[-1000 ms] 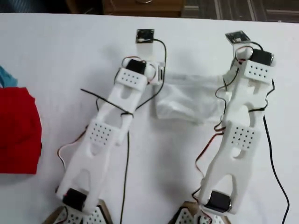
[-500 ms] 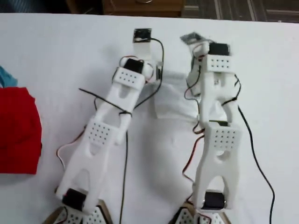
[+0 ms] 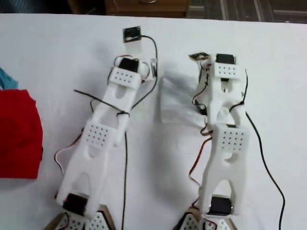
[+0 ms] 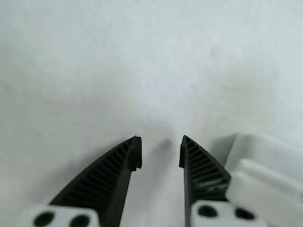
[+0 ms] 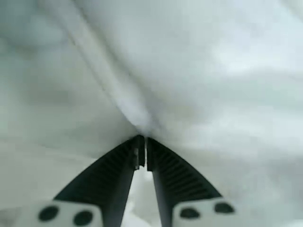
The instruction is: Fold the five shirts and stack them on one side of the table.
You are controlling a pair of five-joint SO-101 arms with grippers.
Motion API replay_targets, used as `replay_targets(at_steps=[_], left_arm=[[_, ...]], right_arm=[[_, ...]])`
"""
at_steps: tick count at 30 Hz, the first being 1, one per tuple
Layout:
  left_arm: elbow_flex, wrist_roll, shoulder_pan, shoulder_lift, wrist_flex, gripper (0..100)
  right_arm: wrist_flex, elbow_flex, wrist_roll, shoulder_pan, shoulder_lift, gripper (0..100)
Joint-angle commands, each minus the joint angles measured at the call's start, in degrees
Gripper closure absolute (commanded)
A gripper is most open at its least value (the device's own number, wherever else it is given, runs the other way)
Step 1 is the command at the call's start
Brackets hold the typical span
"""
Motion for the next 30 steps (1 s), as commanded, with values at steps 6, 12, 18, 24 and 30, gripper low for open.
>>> replay_targets(at_steps=[6, 12, 18, 24, 30], left_arm=[[-0.57, 0.7, -1.05, -0.88, 1.32, 85], [-0.75, 2.81, -6.07, -0.97, 0.88, 85], [-0.75, 5.71, -9.93, -0.97, -0.26, 85], [-0.75, 5.71, -9.85, -0.97, -0.26, 85], [-0.75, 5.71, -9.85, -0.97, -0.26, 85]], right_arm=[[1.19, 9.05, -0.53, -7.34, -18.24, 97.9], [-1.36, 12.75, -0.62, -17.1, -22.02, 97.9], [-5.58, 16.26, -2.64, -19.47, -17.54, 97.9], [-9.54, 18.64, -3.08, -22.73, -11.47, 97.9], [-9.45, 18.9, -3.08, -24.84, -10.15, 97.9]])
